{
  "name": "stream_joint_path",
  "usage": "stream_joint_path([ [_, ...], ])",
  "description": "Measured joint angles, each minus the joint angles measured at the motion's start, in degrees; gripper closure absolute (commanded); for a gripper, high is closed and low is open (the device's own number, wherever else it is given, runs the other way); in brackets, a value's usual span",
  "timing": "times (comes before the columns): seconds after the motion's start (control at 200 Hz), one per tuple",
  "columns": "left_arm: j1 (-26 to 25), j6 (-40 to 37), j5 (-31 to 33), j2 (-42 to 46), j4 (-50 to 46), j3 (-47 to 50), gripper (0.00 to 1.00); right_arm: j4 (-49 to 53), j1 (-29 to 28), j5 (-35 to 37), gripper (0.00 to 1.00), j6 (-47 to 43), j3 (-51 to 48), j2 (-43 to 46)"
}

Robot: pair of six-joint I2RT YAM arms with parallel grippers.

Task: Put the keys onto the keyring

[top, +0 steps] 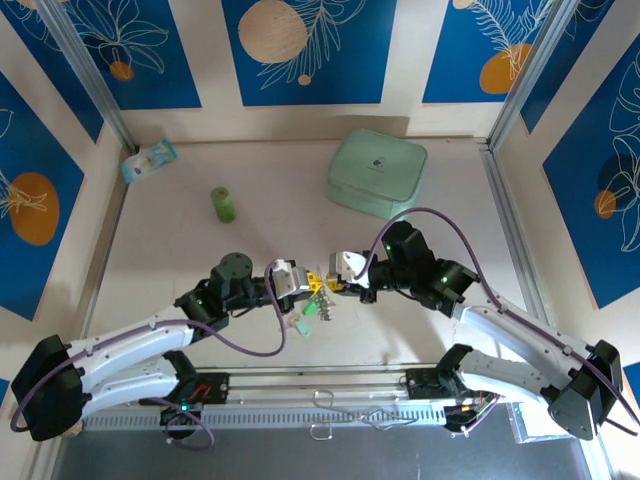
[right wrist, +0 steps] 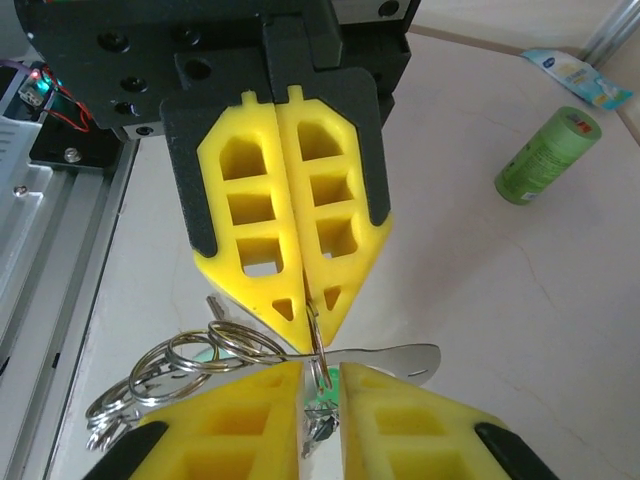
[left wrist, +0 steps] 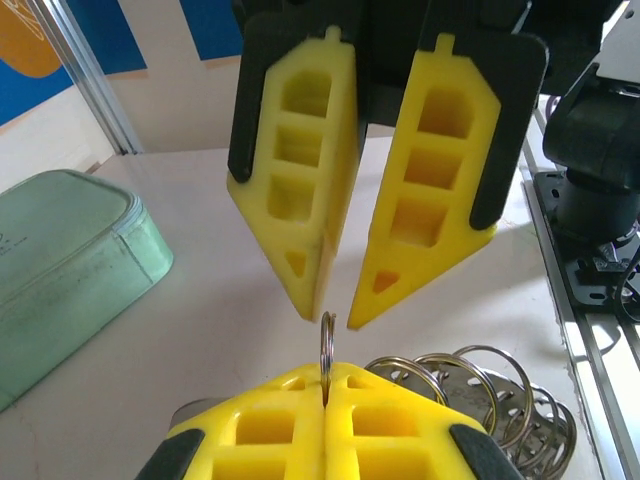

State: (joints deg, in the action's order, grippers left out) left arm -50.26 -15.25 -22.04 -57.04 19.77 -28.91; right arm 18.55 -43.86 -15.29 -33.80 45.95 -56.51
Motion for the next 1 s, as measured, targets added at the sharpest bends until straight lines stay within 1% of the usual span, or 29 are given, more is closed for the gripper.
stream_joint_path([
  [0.115,0.0,0.2,-0.3,0.0,0.9,0.4,1.00,-0.2,0.0,-0.4,0.81,0.0,0.0,-0.5],
  [0.18,0.0,0.2,-0.4,0.0,0.9,0.5,1.00,-0.2,0.0,-0.4,0.83,0.0,0.0,-0.7],
  [0.245,0.0,0.2,-0.5,0.0,0.9,0.6,1.00,-0.3,0.0,-0.4,0.88,-0.1,0.0,-0.9],
  [0.325,0.0,0.2,-0.4,0.1,1.1,0.8,1.00,-0.2,0.0,-0.5,1.00,0.3,0.0,-1.0],
  [0.43,0.0,0.4,-0.5,0.4,1.7,1.4,1.00,0.1,0.0,-0.9,1.00,0.0,0.0,-1.1],
  [0.46,0.0,0.4,-0.4,0.4,1.7,1.4,0.92,0.2,0.0,-0.9,1.00,0.0,0.0,-1.1],
  [0.48,0.0,0.4,-0.4,0.4,1.7,1.4,0.90,0.3,0.0,-0.9,1.00,0.0,0.0,-1.1],
  [0.595,0.0,0.2,0.0,0.5,1.3,1.4,0.87,1.5,-0.5,-1.0,1.00,-0.5,0.9,-1.7],
  [0.88,0.0,-1.4,0.0,0.5,-4.4,-0.7,0.87,6.1,-3.1,1.8,1.00,-2.4,4.5,-4.7],
  [0.945,0.0,-1.7,0.0,0.5,-4.9,-0.8,0.90,6.8,-3.5,2.5,1.00,-2.8,5.1,-5.2],
  [1.0,0.0,-1.9,-0.1,0.4,-5.4,-0.8,0.97,7.3,-3.7,3.1,1.00,-3.2,5.4,-5.6],
])
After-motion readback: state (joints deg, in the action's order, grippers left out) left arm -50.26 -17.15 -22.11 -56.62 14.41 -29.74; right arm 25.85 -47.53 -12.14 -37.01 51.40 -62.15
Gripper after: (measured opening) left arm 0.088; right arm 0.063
